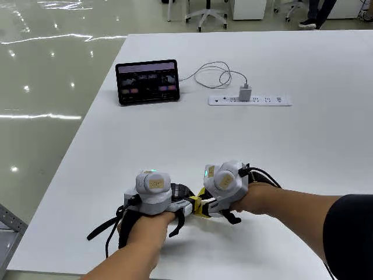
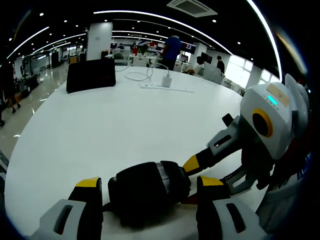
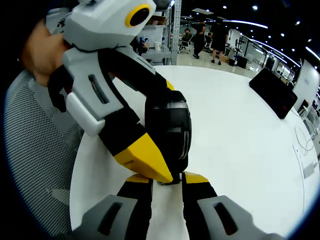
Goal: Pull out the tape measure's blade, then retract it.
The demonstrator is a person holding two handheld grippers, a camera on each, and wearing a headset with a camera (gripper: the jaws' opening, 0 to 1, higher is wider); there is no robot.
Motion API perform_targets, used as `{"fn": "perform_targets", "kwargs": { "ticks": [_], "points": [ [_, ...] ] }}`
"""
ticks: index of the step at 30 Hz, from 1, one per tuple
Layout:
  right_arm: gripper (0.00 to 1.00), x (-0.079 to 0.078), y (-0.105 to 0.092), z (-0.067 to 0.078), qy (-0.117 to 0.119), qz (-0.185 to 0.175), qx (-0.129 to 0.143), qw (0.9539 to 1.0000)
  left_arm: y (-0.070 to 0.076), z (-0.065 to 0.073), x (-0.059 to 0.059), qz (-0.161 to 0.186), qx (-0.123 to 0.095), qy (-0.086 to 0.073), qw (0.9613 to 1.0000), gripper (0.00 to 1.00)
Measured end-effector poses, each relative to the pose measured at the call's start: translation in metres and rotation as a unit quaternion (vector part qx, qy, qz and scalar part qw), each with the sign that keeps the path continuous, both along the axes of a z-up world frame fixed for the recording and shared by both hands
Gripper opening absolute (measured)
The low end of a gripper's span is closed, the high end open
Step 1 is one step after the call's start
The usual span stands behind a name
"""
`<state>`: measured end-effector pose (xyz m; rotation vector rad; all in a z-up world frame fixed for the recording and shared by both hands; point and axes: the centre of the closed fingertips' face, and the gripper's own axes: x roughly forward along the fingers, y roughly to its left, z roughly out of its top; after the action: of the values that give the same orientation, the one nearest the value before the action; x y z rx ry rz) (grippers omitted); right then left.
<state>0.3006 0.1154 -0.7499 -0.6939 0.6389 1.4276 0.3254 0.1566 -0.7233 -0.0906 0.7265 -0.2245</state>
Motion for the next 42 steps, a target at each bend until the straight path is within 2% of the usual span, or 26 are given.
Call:
{"fn": "perform_targets", "kwargs": {
  "ticks": [7,10,13,14,17,20,24,25,26,28,31,32,34,36,38,39,40,41,42],
  "points": [
    [0.25,-0.005,0.0,0.003,0.002,0.008,-0.001,1.0,0.004,0.001,-0.002,0.007,0.003,-0.001,1.0,0.85],
    [0.32,-0.006,-0.001,0.003,0.003,0.007,-0.005,1.0,0.006,0.002,-0.003,0.011,0.004,-0.001,0.9999,0.88],
    [0.35,-0.009,-0.002,0.003,0.005,0.008,-0.006,0.9999,0.009,0.004,-0.003,0.015,0.009,-0.008,0.9998,0.94],
    [0.35,-0.01,-0.003,0.003,0.005,0.008,-0.007,0.9999,0.016,0.007,0.001,0.026,0.022,-0.022,0.9992,0.99],
    [0.37,-0.01,-0.003,0.006,0.006,0.004,-0.004,1.0,0.012,0.007,-0.002,0.022,0.004,-0.013,0.9997,1.0],
    [0.42,-0.012,-0.004,0.008,0.01,0.0,-0.004,0.9999,0.013,0.011,-0.001,0.016,0.01,-0.026,0.9995,1.0],
    [0.49,-0.012,-0.006,0.011,0.015,-0.009,0.0,0.9998,0.01,0.012,-0.002,0.008,0.007,-0.026,0.9996,1.0],
    [0.5,-0.013,-0.006,0.012,0.016,-0.011,0.0,0.9998,0.007,0.01,-0.004,0.001,0.002,-0.016,0.9999,1.0],
    [0.52,-0.012,-0.007,0.011,0.018,-0.015,-0.002,0.9997,0.004,0.009,-0.005,-0.007,-0.007,-0.013,0.9999,1.0],
    [0.55,-0.011,-0.011,0.011,0.021,-0.027,-0.009,0.9994,0.003,0.007,-0.006,-0.017,-0.003,-0.008,0.9998,1.0],
    [0.56,-0.012,-0.016,0.013,0.028,-0.034,-0.009,0.999,0.005,0.011,-0.006,-0.03,-0.006,-0.015,0.9994,1.0],
    [0.57,-0.011,-0.018,0.013,0.026,-0.038,-0.008,0.9989,0.007,0.012,-0.006,-0.036,0.0,-0.011,0.9993,1.0],
    [0.59,-0.011,-0.02,0.017,0.032,-0.052,-0.003,0.9981,0.01,0.015,-0.004,-0.052,0.012,-0.017,0.9984,1.0],
    [0.61,-0.011,-0.021,0.021,0.03,-0.063,0.004,0.9976,0.011,0.019,-0.003,-0.061,0.008,-0.024,0.9978,1.0],
    [0.62,-0.012,-0.024,0.023,0.034,-0.077,0.011,0.9964,0.012,0.017,-0.005,-0.077,0.011,-0.018,0.9968,1.0],
    [0.62,-0.011,-0.026,0.025,0.028,-0.083,0.017,0.996,0.012,0.012,-0.009,-0.091,0.011,-0.004,0.9958,1.0],
    [0.62,-0.011,-0.027,0.026,0.024,-0.085,0.02,0.9959,0.014,0.009,-0.012,-0.094,0.013,0.002,0.9955,1.0],
    [0.62,-0.011,-0.028,0.026,0.024,-0.088,0.022,0.9956,0.013,0.009,-0.013,-0.102,0.012,0.001,0.9947,1.0],
    [0.63,-0.011,-0.03,0.026,0.028,-0.097,0.024,0.9946,0.01,0.009,-0.015,-0.116,0.0,-0.005,0.9932,1.0]
  ]
}}
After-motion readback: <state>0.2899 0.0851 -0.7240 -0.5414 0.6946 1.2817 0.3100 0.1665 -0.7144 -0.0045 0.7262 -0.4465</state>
